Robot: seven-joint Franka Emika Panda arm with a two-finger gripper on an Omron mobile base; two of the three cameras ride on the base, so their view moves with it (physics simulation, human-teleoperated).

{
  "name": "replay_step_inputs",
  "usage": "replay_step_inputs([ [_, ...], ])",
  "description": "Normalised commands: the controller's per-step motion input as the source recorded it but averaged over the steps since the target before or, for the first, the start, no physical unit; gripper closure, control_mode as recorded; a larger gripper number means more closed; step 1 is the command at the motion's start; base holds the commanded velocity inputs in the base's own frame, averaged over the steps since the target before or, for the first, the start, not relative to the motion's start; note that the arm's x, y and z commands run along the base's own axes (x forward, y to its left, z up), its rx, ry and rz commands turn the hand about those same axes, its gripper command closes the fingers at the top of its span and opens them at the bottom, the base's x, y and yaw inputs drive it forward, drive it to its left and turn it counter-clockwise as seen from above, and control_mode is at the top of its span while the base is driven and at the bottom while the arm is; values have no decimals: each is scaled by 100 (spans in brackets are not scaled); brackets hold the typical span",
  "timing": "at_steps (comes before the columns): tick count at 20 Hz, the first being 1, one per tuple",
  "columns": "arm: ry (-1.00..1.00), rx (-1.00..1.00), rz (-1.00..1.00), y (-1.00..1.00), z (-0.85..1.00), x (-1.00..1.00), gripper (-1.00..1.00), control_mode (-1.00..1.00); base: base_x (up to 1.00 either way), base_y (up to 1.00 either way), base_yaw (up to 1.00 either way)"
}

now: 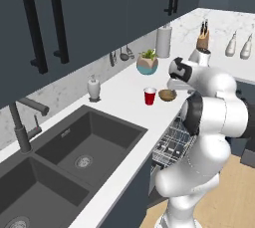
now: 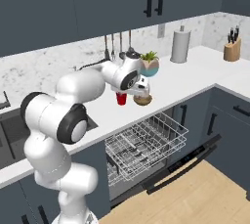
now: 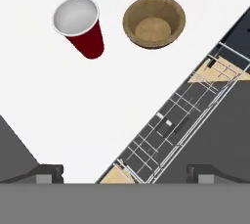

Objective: Pick up the cup and bowl from the counter, place them in the dishwasher, and close the dishwasher door.

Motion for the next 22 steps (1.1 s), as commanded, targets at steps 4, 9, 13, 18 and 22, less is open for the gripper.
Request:
replay_step_inputs([
  [4, 0, 0, -2, -36, -26, 47, -100, -100, 0, 0, 0],
  [9, 4, 0, -1, -30, -22, 51, -100, -100, 0, 0, 0],
  [13, 1, 0, 0, -28, -24, 68, -100, -100, 0, 0, 0],
  [18, 3, 0, 0, -14, -27, 64, -100, -100, 0, 0, 0],
  [22, 2, 0, 0, -8, -31, 46, -100, -100, 0, 0, 0],
])
